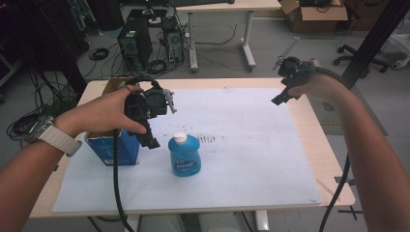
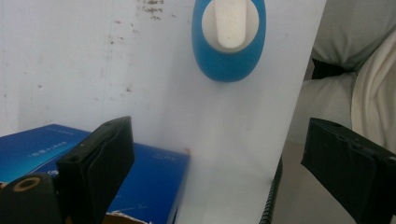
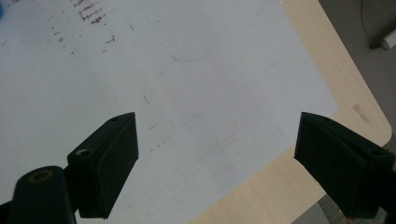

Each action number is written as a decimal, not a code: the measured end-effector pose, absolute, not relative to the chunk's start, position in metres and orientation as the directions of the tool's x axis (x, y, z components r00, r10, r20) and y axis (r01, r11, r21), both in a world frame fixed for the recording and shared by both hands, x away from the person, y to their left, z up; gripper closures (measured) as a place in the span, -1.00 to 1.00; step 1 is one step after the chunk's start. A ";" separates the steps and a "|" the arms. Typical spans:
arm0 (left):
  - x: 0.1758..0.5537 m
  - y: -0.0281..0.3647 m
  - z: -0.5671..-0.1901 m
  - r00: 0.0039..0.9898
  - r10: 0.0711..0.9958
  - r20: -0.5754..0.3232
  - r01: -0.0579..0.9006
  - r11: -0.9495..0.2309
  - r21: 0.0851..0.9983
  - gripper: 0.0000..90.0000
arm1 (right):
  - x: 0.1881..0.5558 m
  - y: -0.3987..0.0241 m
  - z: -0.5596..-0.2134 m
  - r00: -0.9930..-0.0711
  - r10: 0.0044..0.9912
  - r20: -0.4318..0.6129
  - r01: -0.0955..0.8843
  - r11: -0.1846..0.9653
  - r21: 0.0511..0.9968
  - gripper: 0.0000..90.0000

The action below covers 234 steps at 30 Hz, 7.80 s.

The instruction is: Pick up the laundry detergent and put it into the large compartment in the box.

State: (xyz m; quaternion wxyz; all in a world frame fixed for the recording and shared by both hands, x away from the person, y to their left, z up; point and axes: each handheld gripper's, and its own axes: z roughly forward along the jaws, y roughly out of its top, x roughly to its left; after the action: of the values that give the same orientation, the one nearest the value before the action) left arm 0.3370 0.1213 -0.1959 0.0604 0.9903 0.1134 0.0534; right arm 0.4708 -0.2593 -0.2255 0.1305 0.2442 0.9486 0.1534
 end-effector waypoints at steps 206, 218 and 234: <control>0.345 0.075 -0.156 0.854 0.518 0.057 0.510 -0.853 0.107 -0.17 | 0.464 -0.271 -0.227 -0.842 0.509 -0.181 0.411 0.821 0.396 -0.70; 0.359 0.121 -0.070 0.572 0.809 0.135 0.803 -0.586 0.106 -0.17 | 0.461 -0.270 -0.226 -0.847 0.500 -0.181 0.397 0.821 0.410 -0.70; 0.397 0.192 -0.044 0.123 0.981 0.148 0.975 -0.147 0.167 -0.17 | 0.462 -0.266 -0.226 -0.849 0.497 -0.182 0.392 0.821 0.414 -0.70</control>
State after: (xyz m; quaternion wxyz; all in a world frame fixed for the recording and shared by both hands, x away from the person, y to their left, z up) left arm 0.3967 0.1915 -0.0440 0.0146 0.7491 0.6528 0.1114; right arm 0.4619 -0.2665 -0.2258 0.1422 0.2356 0.9436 0.1839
